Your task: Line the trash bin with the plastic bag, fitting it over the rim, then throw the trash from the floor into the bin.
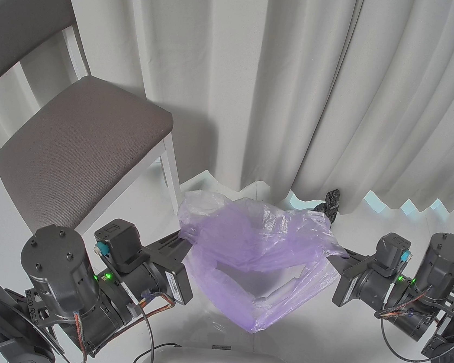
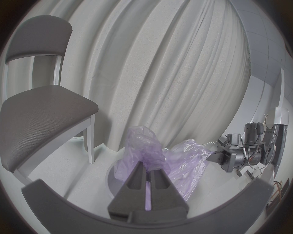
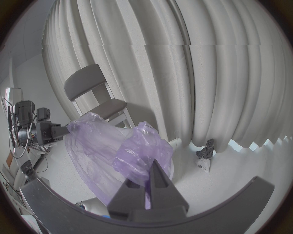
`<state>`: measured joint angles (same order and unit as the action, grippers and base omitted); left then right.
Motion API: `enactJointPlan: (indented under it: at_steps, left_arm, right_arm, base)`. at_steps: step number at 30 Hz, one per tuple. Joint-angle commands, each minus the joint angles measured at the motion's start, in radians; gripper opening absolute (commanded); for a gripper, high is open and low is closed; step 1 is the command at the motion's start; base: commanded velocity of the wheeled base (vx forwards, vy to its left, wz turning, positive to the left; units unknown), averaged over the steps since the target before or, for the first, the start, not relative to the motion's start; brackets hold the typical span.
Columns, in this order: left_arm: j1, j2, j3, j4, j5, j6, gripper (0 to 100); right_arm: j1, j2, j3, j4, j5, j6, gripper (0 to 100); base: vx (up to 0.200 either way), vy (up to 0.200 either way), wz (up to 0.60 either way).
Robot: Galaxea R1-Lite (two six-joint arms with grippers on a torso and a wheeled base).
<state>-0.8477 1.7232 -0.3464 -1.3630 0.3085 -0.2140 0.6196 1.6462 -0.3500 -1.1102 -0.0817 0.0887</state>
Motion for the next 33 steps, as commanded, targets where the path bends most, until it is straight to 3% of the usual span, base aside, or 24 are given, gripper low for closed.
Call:
enactJointPlan:
  at_steps: [1, 11, 20, 33]
  left_arm:
    - [0.009, 0.019, 0.001, -0.010, -0.003, -0.001, 0]
    - [0.022, 0.053, -0.006, -0.027, -0.016, -0.001, 0]
    - [0.044, 0.228, -0.016, -0.205, -0.028, 0.001, 0]
    - [0.052, 0.256, -0.031, -0.208, -0.026, -0.001, 0]
  right_arm:
    - [0.000, 0.081, 0.000, -0.005, -0.001, 0.002, 0]
    - [-0.004, 0.185, 0.009, -0.100, -0.012, -0.001, 0]
    - [-0.055, 0.257, 0.006, -0.137, -0.001, -0.006, 0]
    - [-0.092, 0.350, -0.027, -0.142, 0.000, -0.003, 0]
  base:
    - [0.000, 0.000, 0.00]
    - [0.000, 0.000, 0.00]
    - [0.000, 0.000, 0.00]
    - [0.000, 0.000, 0.00]
